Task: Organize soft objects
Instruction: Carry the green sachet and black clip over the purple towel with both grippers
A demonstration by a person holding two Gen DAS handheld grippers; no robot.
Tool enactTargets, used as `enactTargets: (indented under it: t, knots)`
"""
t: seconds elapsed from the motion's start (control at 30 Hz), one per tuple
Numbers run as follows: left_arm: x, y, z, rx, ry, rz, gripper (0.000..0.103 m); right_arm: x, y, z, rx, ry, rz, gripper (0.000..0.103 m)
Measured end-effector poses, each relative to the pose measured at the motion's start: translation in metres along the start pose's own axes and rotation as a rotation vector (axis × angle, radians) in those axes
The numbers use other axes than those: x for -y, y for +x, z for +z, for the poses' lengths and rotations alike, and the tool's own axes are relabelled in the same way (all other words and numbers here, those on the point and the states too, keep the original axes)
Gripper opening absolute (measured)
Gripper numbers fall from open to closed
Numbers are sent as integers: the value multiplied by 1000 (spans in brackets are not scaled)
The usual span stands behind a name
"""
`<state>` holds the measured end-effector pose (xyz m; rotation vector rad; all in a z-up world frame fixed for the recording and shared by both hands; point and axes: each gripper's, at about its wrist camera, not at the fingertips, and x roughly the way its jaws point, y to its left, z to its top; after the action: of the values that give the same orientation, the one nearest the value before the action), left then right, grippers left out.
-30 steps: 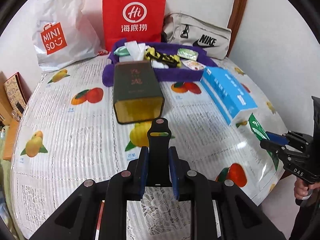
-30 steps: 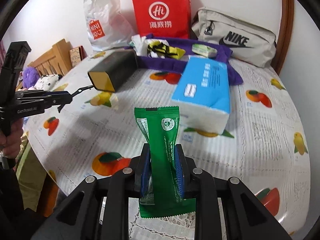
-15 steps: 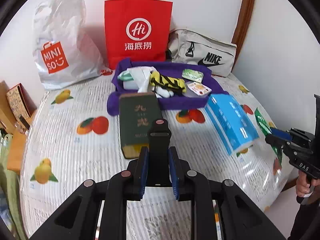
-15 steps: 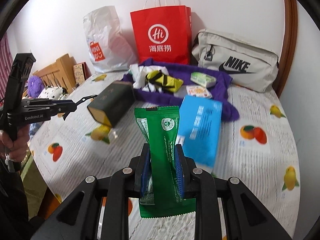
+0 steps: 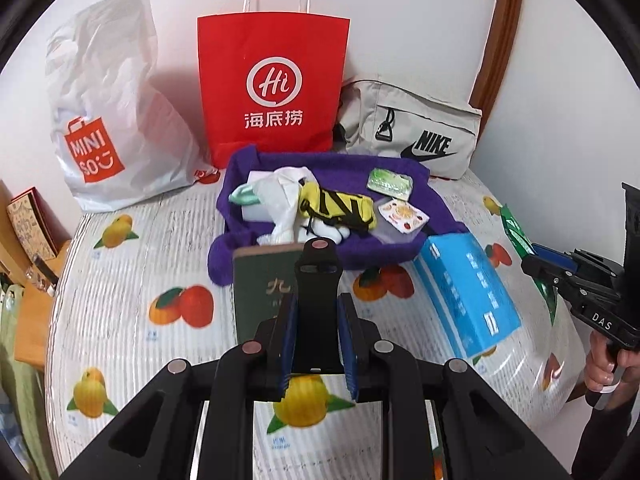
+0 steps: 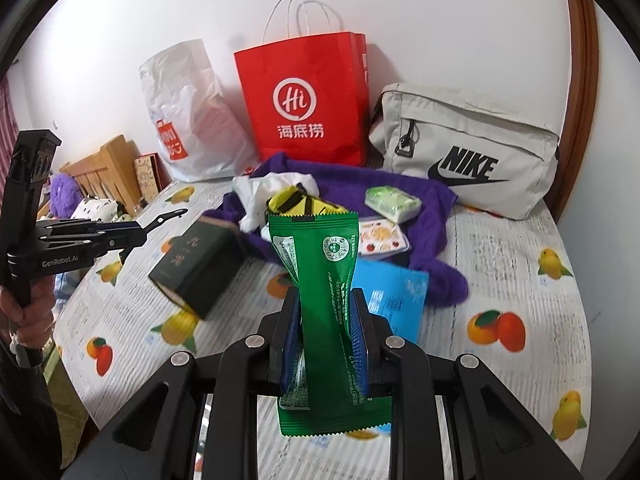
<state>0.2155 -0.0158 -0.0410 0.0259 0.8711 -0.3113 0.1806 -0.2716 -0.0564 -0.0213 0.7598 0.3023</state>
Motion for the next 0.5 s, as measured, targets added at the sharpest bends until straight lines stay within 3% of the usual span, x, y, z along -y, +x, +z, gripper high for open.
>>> enactTargets:
  t: [0.5]
  knots:
    - [-12, 48, 58, 2, 0, 9, 20, 34, 65, 50, -10, 29, -11, 24]
